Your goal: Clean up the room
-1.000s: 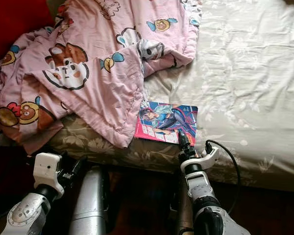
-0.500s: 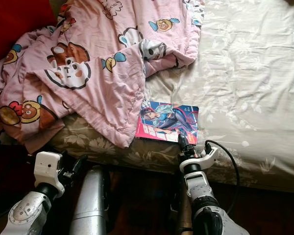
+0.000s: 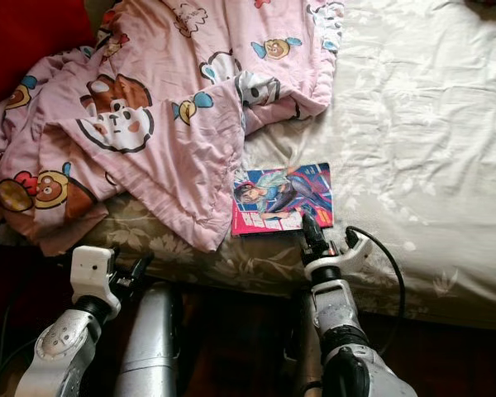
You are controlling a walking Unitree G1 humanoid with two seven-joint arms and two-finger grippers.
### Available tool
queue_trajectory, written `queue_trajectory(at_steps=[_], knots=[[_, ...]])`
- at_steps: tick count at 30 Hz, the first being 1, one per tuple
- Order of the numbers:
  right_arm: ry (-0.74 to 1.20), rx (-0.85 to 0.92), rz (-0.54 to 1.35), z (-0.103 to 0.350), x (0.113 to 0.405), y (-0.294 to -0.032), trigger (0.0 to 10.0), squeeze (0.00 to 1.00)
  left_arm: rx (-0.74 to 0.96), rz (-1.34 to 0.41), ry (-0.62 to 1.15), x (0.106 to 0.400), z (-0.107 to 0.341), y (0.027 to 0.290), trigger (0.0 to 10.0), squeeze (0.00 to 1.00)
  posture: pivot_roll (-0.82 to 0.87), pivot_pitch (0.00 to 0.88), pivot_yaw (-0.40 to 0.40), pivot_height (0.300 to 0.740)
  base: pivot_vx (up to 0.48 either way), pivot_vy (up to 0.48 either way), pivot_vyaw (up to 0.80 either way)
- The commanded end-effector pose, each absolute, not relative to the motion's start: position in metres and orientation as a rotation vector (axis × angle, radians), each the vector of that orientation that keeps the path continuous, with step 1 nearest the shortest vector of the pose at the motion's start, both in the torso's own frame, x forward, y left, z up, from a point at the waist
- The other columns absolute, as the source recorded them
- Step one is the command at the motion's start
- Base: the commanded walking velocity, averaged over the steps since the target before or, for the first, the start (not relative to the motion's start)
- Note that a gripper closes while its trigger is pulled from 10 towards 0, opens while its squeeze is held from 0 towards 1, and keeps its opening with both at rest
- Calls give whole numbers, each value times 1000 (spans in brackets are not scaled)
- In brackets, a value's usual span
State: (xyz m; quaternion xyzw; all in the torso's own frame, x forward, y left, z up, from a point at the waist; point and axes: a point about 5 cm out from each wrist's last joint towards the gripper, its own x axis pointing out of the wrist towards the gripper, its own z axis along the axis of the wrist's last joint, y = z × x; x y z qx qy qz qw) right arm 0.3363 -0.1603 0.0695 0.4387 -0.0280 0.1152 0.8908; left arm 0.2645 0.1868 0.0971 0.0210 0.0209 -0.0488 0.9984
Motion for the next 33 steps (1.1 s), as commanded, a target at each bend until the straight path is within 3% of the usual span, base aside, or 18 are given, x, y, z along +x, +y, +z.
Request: queue_trajectory(at_steps=[1, 8, 10, 15, 20, 33], knots=[[-77, 734, 207, 69, 328, -170, 10000, 0, 24, -67, 67, 262, 87, 191, 10000, 0, 133, 201, -42, 566, 0, 0, 0], [-133, 554, 69, 76, 313, -189, 10000, 0, 5, -77, 44, 268, 87, 182, 10000, 0, 103, 168, -59, 566, 0, 0, 0], [-140, 430, 35, 80, 294, -191, 10000, 0, -14, -74, 32, 270, 86, 179, 10000, 0, 84, 146, -69, 566, 0, 0, 0], [-116, 330, 11, 82, 274, -188, 10000, 0, -33, -71, 21, 270, 85, 175, 10000, 0, 73, 131, -76, 566, 0, 0, 0], [-103, 332, -43, 78, 269, -191, 10000, 0, -45, -73, 17, 268, 85, 172, 10000, 0, 75, 125, -79, 566, 0, 0, 0], [-45, 342, -50, 78, 267, -183, 10000, 0, -60, -67, 9, 263, 82, 169, 10000, 0, 71, 98, -89, 646, 0, 0, 0]])
